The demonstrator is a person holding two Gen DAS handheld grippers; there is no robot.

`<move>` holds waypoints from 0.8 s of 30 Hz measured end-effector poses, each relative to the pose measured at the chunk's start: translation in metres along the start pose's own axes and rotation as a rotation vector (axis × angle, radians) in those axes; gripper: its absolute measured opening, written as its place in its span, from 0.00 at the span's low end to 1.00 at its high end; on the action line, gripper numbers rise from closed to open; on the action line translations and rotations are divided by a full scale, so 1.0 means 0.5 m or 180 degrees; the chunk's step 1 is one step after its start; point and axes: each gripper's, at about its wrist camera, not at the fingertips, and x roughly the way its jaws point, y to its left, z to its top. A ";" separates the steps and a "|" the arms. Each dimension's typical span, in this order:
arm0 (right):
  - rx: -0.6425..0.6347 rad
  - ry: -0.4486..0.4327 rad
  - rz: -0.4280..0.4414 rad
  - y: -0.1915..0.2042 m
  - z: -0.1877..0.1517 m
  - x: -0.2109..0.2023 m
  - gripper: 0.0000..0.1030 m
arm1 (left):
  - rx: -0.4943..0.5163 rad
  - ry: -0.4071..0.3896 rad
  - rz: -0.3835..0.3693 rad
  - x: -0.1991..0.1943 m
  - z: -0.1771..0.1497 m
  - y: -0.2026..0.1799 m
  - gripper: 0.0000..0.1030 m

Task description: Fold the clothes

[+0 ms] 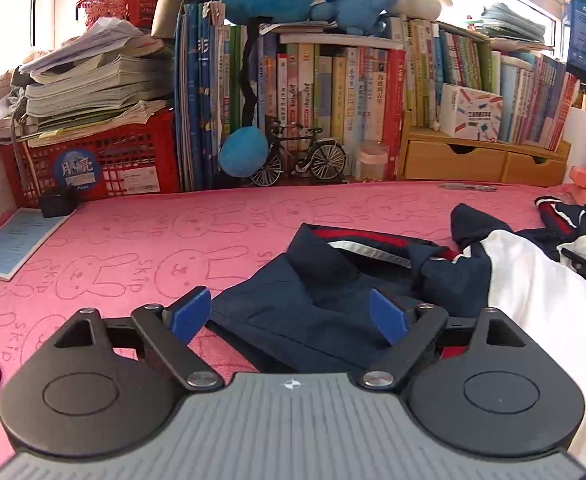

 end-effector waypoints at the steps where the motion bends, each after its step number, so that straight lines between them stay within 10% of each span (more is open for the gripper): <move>1: 0.0024 -0.0001 0.0010 0.006 -0.002 0.000 0.63 | 0.0017 0.0098 -0.0024 0.020 0.000 0.000 0.92; 6: 0.0147 0.0021 -0.0001 0.017 -0.004 -0.014 0.66 | 0.0393 0.0314 -0.0171 0.087 -0.039 -0.050 0.97; 8: 0.0234 0.0041 -0.0011 0.020 -0.007 -0.020 0.67 | 0.0515 0.0215 -0.0150 0.098 -0.063 -0.069 0.68; 10: 0.0260 0.0039 -0.0040 0.021 -0.007 -0.020 0.68 | 0.0450 0.0116 0.0061 0.098 -0.059 -0.076 0.15; 11: 0.0270 0.0013 -0.0093 0.020 -0.005 -0.019 0.68 | 0.0436 0.0077 0.0229 0.097 -0.048 -0.074 0.11; 19: 0.0951 0.0060 -0.0066 -0.042 0.034 0.024 0.69 | -0.0656 -0.0395 0.1818 0.075 0.097 0.209 0.07; 24: 0.1239 0.0071 0.0435 -0.051 0.060 0.039 0.73 | -0.0933 -0.0130 0.1936 0.090 0.088 0.308 0.13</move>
